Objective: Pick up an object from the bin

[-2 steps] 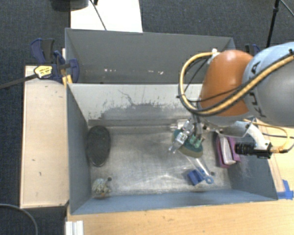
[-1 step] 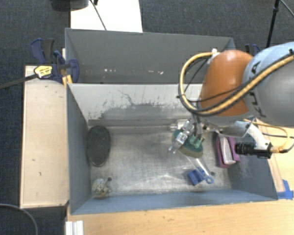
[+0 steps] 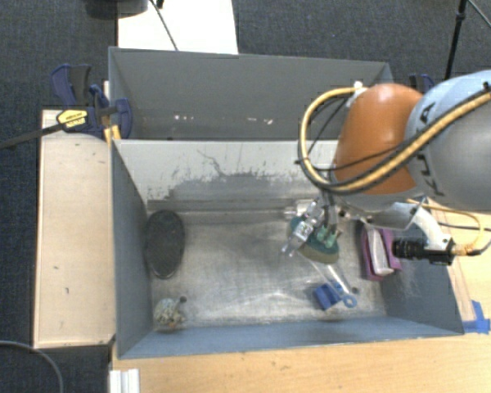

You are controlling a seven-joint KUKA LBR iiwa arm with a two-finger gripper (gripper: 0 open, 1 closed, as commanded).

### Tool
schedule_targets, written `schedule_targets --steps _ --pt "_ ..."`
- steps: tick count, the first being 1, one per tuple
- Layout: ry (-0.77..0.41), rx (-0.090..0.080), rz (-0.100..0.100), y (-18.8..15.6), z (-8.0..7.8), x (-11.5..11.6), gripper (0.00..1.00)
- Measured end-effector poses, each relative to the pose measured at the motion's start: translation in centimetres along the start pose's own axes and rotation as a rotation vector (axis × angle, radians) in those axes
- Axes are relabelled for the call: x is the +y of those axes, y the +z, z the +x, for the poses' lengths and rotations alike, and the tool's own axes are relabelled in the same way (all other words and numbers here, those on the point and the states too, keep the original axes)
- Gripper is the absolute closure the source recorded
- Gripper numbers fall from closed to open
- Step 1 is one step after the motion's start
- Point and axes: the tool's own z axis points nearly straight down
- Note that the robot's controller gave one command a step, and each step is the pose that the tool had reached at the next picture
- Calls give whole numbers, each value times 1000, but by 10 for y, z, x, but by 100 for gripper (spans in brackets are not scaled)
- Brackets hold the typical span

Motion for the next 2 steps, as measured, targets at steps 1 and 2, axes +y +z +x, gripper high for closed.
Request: schedule_targets --steps 1,2 --pt "-1 0 0 0 0 0 100" --pt "-2 0 0 0 0 0 100"
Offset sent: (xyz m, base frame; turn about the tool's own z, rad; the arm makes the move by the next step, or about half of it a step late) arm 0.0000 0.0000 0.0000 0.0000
